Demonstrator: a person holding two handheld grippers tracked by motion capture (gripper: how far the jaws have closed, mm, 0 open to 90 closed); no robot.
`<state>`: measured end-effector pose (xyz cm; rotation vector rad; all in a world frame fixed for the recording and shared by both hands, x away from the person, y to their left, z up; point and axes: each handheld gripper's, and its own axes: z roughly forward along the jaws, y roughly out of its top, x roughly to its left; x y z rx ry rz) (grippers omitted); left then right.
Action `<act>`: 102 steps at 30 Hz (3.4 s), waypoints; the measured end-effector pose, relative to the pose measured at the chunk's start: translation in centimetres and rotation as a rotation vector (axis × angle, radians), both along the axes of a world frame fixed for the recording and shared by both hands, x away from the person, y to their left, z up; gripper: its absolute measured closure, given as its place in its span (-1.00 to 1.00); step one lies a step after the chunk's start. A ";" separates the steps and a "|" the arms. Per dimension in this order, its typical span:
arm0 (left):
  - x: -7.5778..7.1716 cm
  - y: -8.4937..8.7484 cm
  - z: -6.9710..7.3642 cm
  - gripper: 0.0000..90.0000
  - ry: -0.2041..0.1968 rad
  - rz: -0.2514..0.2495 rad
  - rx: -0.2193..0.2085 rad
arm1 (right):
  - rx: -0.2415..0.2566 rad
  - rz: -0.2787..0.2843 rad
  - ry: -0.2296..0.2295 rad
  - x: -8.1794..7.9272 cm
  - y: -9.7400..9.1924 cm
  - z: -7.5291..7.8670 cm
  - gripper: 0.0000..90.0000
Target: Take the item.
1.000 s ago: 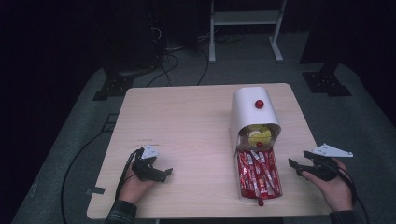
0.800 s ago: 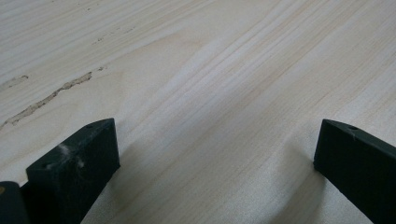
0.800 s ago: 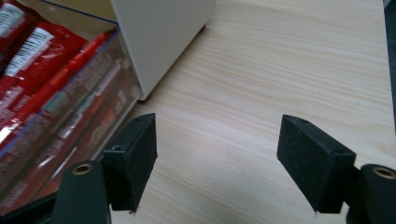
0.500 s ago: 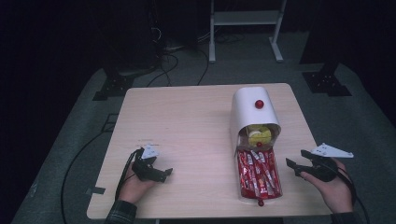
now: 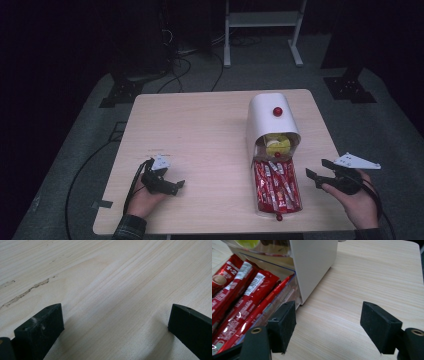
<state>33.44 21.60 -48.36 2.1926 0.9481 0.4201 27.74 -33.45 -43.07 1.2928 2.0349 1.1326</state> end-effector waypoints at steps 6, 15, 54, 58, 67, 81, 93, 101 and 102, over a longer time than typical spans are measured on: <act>0.0 0.0 0.0 -1.00 0.000 0.000 0.000 | 0.009 0.005 -0.013 -0.2 0.1 0.4 -0.38; 0.0 0.0 0.0 -1.00 0.000 0.001 0.000 | 0.024 0.021 -0.031 -0.5 0.6 1.0 -0.37; 0.0 0.0 0.0 -1.00 0.000 0.000 -0.001 | 0.043 0.113 -0.052 -1.2 3.3 2.1 -0.37; 0.0 0.0 0.0 -1.00 0.000 0.000 0.000 | 0.044 0.125 -0.049 -1.3 3.7 2.1 -0.37; 0.0 0.0 0.0 -1.00 0.000 0.000 0.000 | 0.042 0.147 -0.050 -1.2 4.4 2.1 -0.36; 0.0 0.0 0.0 -1.00 0.000 0.000 0.000 | 0.038 0.173 -0.053 -1.2 5.3 2.2 -0.36; 0.0 0.0 0.0 -1.00 0.000 0.000 0.000 | 0.035 0.209 -0.050 -1.1 6.2 1.9 -0.35; 0.0 0.0 0.0 -1.00 0.000 0.000 0.000 | 0.030 0.237 -0.047 -1.1 6.9 1.6 -0.34; 0.0 0.0 0.0 -1.00 -0.001 0.000 -0.001 | 0.030 0.239 -0.043 -1.1 7.0 1.5 -0.34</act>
